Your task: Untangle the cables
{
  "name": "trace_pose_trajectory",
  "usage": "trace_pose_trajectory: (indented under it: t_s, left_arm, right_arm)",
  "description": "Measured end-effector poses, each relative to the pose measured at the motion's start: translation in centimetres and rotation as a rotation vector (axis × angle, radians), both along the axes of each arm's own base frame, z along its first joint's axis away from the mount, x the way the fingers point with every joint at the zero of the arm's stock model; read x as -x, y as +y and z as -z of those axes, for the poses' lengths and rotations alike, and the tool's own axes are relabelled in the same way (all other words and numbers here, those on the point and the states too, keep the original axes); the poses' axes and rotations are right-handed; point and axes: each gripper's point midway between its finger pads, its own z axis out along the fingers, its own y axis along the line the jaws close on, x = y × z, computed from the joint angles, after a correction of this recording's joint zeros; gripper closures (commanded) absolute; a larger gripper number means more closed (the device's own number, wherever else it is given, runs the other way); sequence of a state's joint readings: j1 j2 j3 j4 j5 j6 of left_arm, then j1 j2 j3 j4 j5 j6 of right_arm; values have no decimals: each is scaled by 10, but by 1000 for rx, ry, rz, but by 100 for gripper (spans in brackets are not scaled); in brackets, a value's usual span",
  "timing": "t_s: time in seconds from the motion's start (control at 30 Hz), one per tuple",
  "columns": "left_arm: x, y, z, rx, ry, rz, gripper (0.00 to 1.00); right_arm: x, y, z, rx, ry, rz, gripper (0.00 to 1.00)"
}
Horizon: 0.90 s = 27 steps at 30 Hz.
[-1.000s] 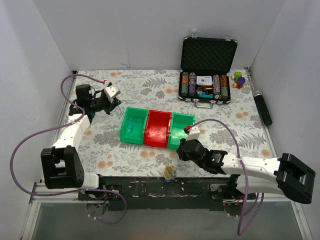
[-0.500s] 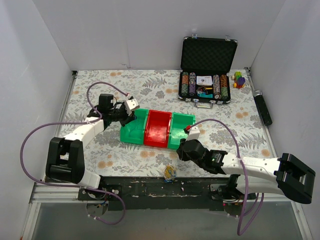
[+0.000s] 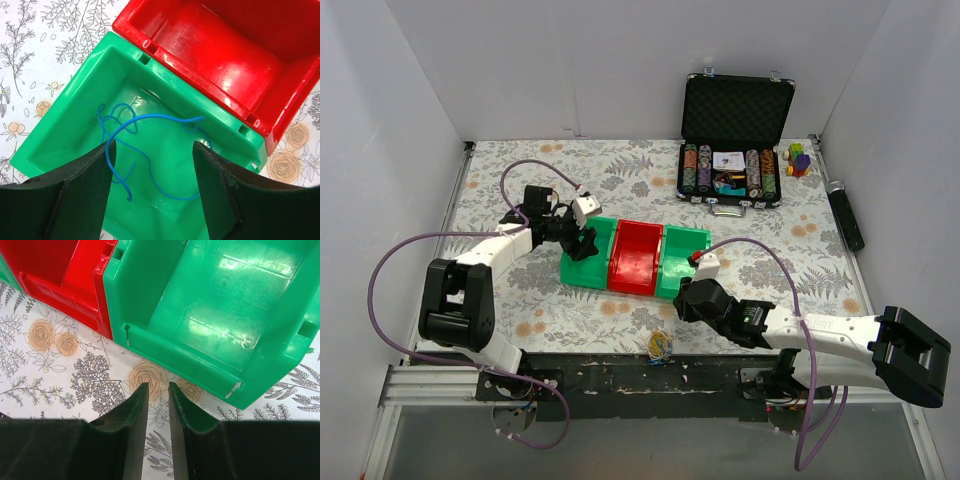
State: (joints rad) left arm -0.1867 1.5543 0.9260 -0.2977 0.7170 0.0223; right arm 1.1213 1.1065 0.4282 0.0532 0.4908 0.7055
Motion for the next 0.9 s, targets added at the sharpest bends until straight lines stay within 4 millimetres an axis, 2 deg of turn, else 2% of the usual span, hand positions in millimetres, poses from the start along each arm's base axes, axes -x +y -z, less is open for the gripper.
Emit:
trace_pose_trajectory:
  t_s: [0.13, 0.2, 0.23, 0.3, 0.33, 0.47, 0.6, 0.9]
  left_arm:
    - [4, 1, -7, -17, 32, 15, 35]
    - [5, 2, -14, -31, 37, 31, 23]
    - [5, 3, -17, -39, 38, 39, 21]
    - [8, 4, -21, -55, 47, 54, 9]
    - [10, 5, -21, -62, 52, 61, 7]
    - [27, 13, -18, -93, 90, 89, 2]
    - [39, 15, -22, -99, 103, 117, 2]
    - [57, 4, -27, -12, 203, 122, 2]
  right_arm:
    - [0, 0, 0, 0, 0, 0, 70]
    - [0, 0, 0, 0, 0, 0, 70]
    - [0, 0, 0, 0, 0, 0, 70]
    - [0, 0, 0, 0, 0, 0, 70]
    - [0, 0, 0, 0, 0, 0, 70]
    - [0, 0, 0, 0, 0, 0, 70]
    - [0, 0, 0, -2, 0, 0, 70]
    - [0, 0, 0, -2, 0, 0, 70]
